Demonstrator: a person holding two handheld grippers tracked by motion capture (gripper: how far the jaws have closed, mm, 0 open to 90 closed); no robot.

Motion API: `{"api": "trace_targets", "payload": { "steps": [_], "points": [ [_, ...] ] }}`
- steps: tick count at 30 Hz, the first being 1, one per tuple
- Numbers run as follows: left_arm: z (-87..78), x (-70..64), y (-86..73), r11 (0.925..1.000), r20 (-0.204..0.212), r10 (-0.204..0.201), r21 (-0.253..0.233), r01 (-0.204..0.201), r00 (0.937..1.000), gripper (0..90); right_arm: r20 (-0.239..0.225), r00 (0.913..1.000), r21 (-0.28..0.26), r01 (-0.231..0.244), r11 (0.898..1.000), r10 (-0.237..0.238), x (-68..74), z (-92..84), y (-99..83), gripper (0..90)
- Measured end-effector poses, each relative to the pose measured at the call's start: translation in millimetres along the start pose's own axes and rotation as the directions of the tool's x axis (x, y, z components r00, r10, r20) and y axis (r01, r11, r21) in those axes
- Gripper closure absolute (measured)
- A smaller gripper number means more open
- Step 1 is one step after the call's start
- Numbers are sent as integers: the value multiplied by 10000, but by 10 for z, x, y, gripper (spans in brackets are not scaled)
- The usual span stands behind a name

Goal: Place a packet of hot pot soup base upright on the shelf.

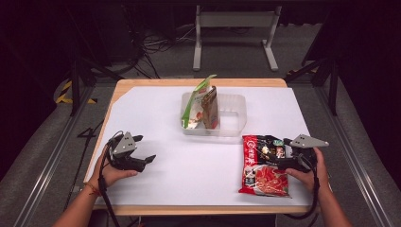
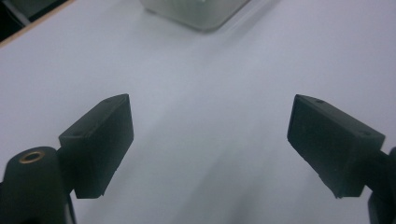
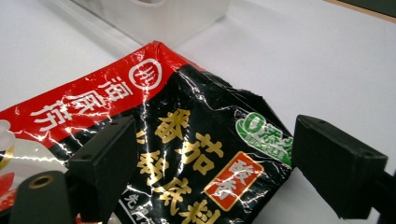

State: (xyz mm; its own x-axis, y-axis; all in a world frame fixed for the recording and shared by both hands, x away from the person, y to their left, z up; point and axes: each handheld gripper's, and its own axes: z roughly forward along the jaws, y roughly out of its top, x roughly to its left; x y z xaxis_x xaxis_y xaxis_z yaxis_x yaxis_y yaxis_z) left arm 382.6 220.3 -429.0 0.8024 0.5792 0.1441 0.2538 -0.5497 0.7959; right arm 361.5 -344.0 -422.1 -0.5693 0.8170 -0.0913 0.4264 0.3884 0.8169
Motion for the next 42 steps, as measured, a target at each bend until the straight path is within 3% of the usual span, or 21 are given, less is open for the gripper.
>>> {"api": "trace_targets", "payload": {
  "steps": [7,12,14,21,25,27,29,33,35,37,42],
  "points": [
    [-6,-36,-118,9993,73,-361,-33,361,9993,136,76,9996,-12,-271,9996,271,-75,-23,33,150],
    [-43,-118,-145,9995,254,-312,-72,314,9992,136,-207,9939,-32,-1085,9941,1084,-224,6,64,149],
    [-59,-132,-144,9994,220,-308,-122,311,9993,136,-467,9888,173,-1408,9899,1415,-274,43,76,144],
    [-70,-151,-166,9992,347,-396,-80,399,9986,135,-548,9806,849,-1833,9794,1883,-360,185,89,122],
    [-52,-171,-166,9994,458,-347,-29,349,9983,133,-714,9684,1376,-2279,9639,2391,-434,250,104,103],
    [-40,-180,-154,9997,517,-248,-5,248,9984,134,-1005,9558,1605,-2585,9526,2763,-480,272,103,92],
    [-29,-185,-146,9998,573,-220,8,220,9981,134,-969,9506,1609,-2775,9472,2949,-506,282,94,97],
    [-13,-198,-128,9999,650,-141,12,140,9978,138,-1359,9351,1912,-2993,9348,3272,-533,355,68,78],
    [-4,-196,-118,9999,645,-106,24,104,9979,138,-1243,9521,2180,-2486,9437,2795,-539,411,90,74],
    [4,-200,-109,10000,669,-91,29,89,9977,138,-1377,9448,2200,-2636,9392,2974,-556,440,113,62],
    [30,-207,-110,9999,750,-41,164,29,9972,138,-1764,9522,2323,-2059,9506,2494,-547,507,150,55]
  ]
}}
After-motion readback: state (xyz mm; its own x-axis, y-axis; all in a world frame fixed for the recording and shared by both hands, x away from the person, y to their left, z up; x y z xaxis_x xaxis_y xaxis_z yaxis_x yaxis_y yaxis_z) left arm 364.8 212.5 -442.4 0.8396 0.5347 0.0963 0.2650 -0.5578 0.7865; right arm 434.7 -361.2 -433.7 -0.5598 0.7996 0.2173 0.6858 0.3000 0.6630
